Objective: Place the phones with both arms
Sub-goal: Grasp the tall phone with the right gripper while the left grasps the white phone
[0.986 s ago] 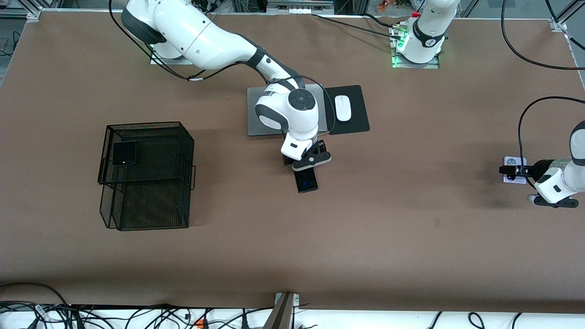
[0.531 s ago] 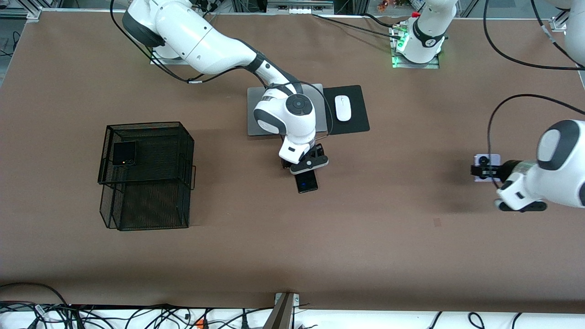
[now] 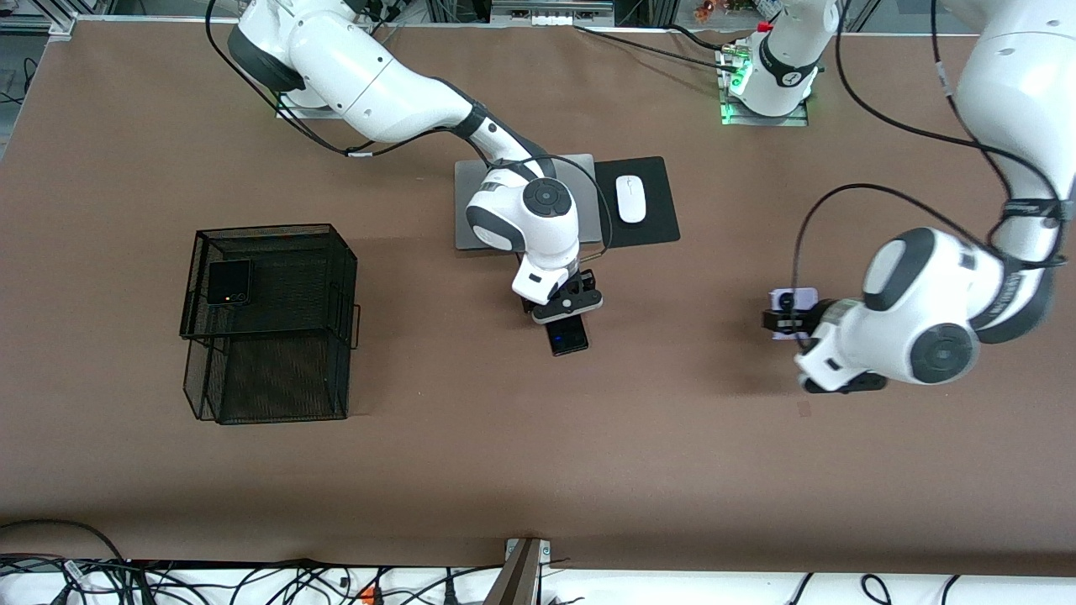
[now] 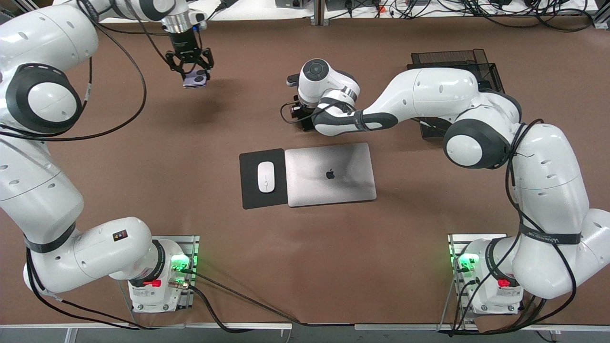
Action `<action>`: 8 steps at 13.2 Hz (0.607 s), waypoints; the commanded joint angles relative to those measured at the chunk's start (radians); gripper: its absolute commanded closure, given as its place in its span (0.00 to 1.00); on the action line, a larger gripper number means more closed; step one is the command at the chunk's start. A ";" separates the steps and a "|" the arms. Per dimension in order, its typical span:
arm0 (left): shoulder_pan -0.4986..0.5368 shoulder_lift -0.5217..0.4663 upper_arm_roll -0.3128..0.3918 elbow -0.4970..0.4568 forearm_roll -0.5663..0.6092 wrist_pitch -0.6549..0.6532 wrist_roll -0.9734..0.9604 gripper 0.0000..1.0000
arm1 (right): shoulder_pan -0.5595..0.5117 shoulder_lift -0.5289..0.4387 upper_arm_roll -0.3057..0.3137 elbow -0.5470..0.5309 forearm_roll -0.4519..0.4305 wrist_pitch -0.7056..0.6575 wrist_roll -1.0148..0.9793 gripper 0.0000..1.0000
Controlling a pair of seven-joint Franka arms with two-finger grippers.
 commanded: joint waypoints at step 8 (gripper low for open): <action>-0.177 0.116 0.010 0.022 -0.164 0.347 -0.086 0.57 | -0.075 -0.143 0.098 0.038 0.018 -0.286 -0.003 1.00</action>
